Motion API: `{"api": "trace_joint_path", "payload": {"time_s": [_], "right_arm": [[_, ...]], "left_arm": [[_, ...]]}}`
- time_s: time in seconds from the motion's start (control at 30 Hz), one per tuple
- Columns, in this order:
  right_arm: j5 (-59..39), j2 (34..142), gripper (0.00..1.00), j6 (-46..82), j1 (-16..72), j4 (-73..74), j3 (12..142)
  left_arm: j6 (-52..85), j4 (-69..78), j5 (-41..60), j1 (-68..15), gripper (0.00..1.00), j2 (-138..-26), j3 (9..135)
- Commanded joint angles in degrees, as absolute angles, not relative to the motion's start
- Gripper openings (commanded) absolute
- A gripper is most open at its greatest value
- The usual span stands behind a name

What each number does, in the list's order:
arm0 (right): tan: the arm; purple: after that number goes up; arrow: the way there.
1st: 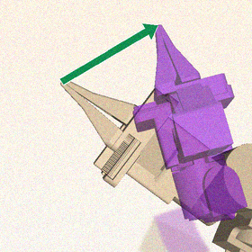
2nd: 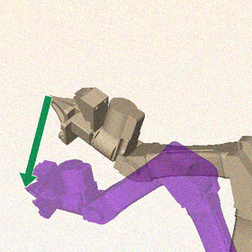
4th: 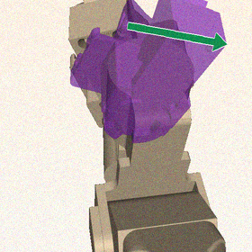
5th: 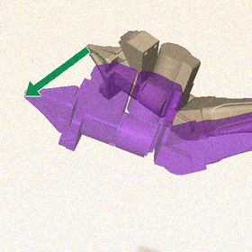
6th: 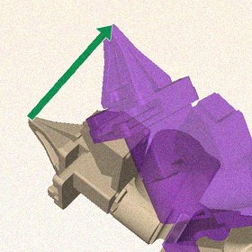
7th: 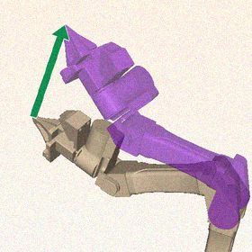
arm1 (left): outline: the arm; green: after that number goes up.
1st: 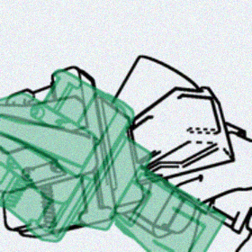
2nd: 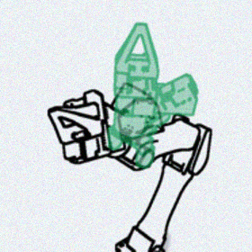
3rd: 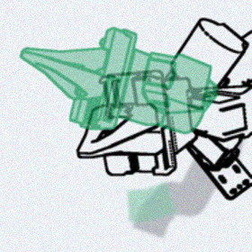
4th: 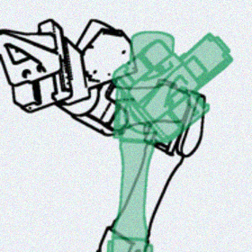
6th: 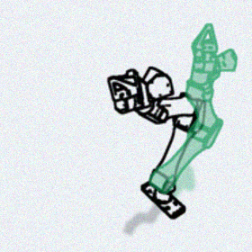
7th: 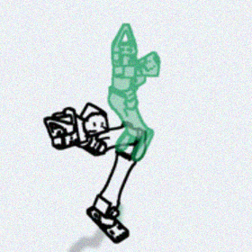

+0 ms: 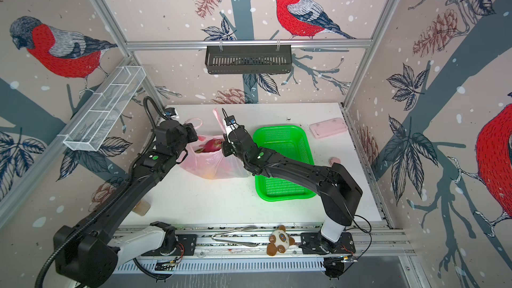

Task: Untie the knot of the plastic bag and take out the fruit

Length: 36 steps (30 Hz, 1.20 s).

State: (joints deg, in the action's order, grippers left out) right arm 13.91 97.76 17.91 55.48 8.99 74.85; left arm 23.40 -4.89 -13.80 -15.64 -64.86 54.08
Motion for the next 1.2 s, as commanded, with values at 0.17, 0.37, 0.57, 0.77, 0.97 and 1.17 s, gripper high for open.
{"api": "trace_joint_path", "payload": {"time_s": [0.17,0.37,0.57,0.77,0.97,1.17], "right_arm": [[6.69,103.46,0.04,12.82,49.42,11.53,83.03],[0.48,108.64,0.05,10.21,45.6,11.25,90.37],[-1.84,107.19,0.08,11.29,45.95,10.05,86.93],[0.88,101.38,0.19,13.77,49.23,10.75,76.56],[5.11,95.86,0.41,16.64,51.8,11.78,70.06],[11.16,90.68,0.56,17.84,56.28,8.67,67.85]], "left_arm": [[29.72,-3.21,-7.09,-9.23,0.0,-65.04,56.87],[31.35,-3.21,-3.68,-7.52,0.0,-68.67,61.24],[32.45,-4.47,-0.73,-7.3,0.0,-68.22,60.44],[33.66,-4.72,3.72,-7.38,0.0,-63.84,53.38],[35.49,-2.55,8.15,-7.38,0.0,-57.39,45.39],[36.68,-2.63,9.05,-7.38,0.0,-52.09,40.87]]}}
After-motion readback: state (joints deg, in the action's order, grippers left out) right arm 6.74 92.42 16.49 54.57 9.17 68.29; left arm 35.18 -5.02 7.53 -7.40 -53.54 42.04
